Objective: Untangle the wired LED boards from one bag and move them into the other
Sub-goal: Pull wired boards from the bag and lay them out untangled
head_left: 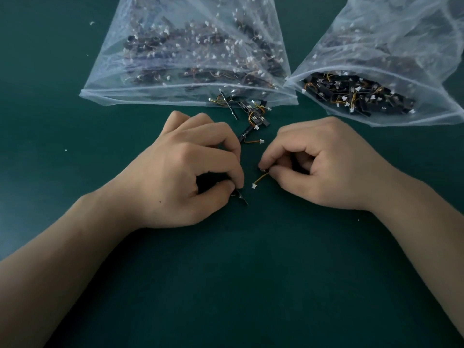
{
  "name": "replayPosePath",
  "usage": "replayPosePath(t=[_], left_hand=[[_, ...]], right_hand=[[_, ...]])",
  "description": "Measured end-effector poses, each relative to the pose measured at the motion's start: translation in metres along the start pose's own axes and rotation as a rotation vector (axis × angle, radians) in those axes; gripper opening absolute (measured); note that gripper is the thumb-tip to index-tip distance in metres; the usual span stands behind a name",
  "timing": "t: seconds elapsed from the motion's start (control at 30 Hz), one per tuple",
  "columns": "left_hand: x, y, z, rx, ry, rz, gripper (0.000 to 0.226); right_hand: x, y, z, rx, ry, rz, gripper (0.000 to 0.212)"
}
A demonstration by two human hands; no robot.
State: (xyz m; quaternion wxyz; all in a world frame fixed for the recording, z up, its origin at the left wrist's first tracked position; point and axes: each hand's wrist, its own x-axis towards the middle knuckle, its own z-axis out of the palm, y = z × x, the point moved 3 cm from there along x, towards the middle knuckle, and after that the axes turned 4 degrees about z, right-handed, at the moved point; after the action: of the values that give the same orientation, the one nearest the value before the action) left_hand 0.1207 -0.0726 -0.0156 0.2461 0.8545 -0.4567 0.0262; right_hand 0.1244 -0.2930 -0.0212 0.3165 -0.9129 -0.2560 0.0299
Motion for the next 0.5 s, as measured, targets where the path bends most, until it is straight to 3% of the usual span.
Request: replayPosePath(t=[0.3, 0.5], left_hand=[[-0.0008, -0.0024, 0.0008, -0.001, 0.004, -0.052, 0.017], [-0.0005, -0.0011, 0.0015, 0.011, 0.015, -0.045, 0.005]], right_hand=[[0.0018, -0.0035, 0.0033, -0.08, 0.034, 0.038, 0.008], [0.0007, -0.0082, 0.0064, -0.159, 0.064, 0.03, 0.015]])
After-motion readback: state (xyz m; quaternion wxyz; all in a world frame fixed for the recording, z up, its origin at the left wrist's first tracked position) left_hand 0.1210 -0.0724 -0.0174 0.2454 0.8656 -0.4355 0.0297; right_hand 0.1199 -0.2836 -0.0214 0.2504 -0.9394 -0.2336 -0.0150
